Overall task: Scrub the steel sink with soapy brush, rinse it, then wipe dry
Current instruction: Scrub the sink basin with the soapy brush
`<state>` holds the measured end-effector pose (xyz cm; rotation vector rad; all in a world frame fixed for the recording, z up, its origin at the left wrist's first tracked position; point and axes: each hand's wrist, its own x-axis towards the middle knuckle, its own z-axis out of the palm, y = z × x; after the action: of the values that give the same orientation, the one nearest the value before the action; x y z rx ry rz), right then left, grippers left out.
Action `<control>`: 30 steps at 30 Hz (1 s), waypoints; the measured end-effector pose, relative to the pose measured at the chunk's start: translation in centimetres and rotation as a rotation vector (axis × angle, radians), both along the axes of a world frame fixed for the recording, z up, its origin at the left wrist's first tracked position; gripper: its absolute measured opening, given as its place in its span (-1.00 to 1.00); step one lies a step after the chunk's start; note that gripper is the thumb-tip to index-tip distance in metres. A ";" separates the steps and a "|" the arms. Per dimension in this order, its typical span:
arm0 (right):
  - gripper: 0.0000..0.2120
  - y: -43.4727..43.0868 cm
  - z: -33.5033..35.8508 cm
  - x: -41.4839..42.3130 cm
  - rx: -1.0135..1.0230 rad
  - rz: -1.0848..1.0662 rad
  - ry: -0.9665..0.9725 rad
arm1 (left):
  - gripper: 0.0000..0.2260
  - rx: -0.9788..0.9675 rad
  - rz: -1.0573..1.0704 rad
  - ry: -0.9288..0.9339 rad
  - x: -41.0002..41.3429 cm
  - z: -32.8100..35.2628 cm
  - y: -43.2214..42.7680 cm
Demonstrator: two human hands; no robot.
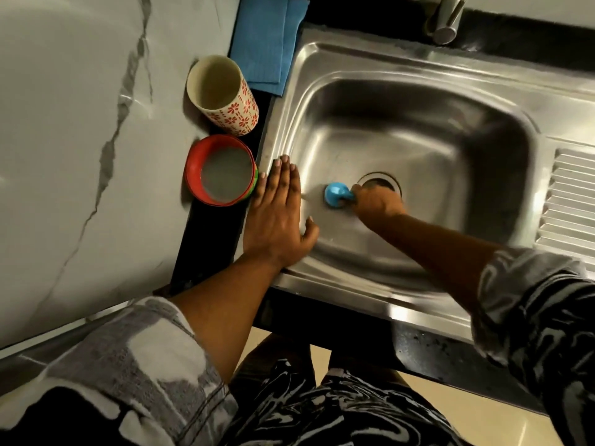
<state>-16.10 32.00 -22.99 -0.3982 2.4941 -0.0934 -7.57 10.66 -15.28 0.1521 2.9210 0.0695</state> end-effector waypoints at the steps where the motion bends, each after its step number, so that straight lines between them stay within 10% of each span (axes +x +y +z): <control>1: -0.70 1.0 -0.3 -1.0 0.017 -0.060 0.022 | -0.08 -0.001 0.002 0.000 0.0 0.0 0.0; 8: -0.71 -1.8 -0.8 -7.6 -0.063 -0.319 0.147 | -0.08 -0.012 0.003 -0.010 -0.2 -0.1 0.1; 14: -0.71 -2.4 -0.7 -2.2 -0.018 -0.039 0.055 | -0.09 0.001 0.004 -0.005 -0.2 0.1 0.1; 23: -0.71 -2.4 -1.2 -9.8 -0.142 -0.429 0.140 | -0.09 0.022 0.004 0.028 -0.2 -0.2 0.1; 30: -0.69 -2.0 -0.8 -5.9 -0.049 -0.165 0.096 | -0.08 0.032 0.004 0.022 -0.2 -0.1 0.1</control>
<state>-21.98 30.04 -23.80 -0.2204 2.6202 -0.2069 -7.78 10.76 -15.42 0.1535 2.9434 0.1166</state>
